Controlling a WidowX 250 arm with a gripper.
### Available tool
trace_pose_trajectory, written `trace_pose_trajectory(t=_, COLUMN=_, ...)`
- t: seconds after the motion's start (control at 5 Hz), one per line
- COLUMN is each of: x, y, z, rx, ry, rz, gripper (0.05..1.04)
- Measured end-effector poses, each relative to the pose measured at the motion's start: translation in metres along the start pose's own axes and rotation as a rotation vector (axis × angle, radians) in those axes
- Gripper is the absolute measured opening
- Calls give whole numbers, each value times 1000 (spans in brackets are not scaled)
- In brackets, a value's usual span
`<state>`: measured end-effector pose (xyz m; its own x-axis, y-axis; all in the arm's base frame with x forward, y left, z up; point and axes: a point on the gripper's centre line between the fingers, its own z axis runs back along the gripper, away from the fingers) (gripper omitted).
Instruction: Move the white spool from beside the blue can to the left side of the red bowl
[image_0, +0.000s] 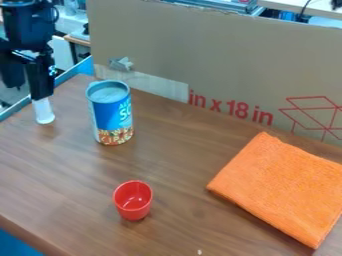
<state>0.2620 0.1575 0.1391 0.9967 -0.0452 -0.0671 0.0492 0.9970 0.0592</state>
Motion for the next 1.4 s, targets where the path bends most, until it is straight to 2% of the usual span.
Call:
trace_pose_trajectory(t=0.2, x=24, y=21, z=-12, rx=11, ry=22, rz=6, gripper=1003)
trace_pose_trajectory(t=0.6, x=48, y=77, z=-29, rx=14, ry=85, rz=61, gripper=1003)
trace_pose_trajectory(t=0.8, x=51, y=95, z=-44, rx=-7, ry=88, rz=67, gripper=1003)
trace_pose_trajectory(t=1.0, x=59, y=97, z=-59, rx=-65, ry=99, rz=47, gripper=1003)
trace_pose_trajectory(t=1.2, x=59, y=93, z=-61, rx=-90, ry=97, rz=26, gripper=1003)
trace_pose_trajectory(t=1.4, x=56, y=83, z=-72, rx=-138, ry=108, rz=0, gripper=1003)
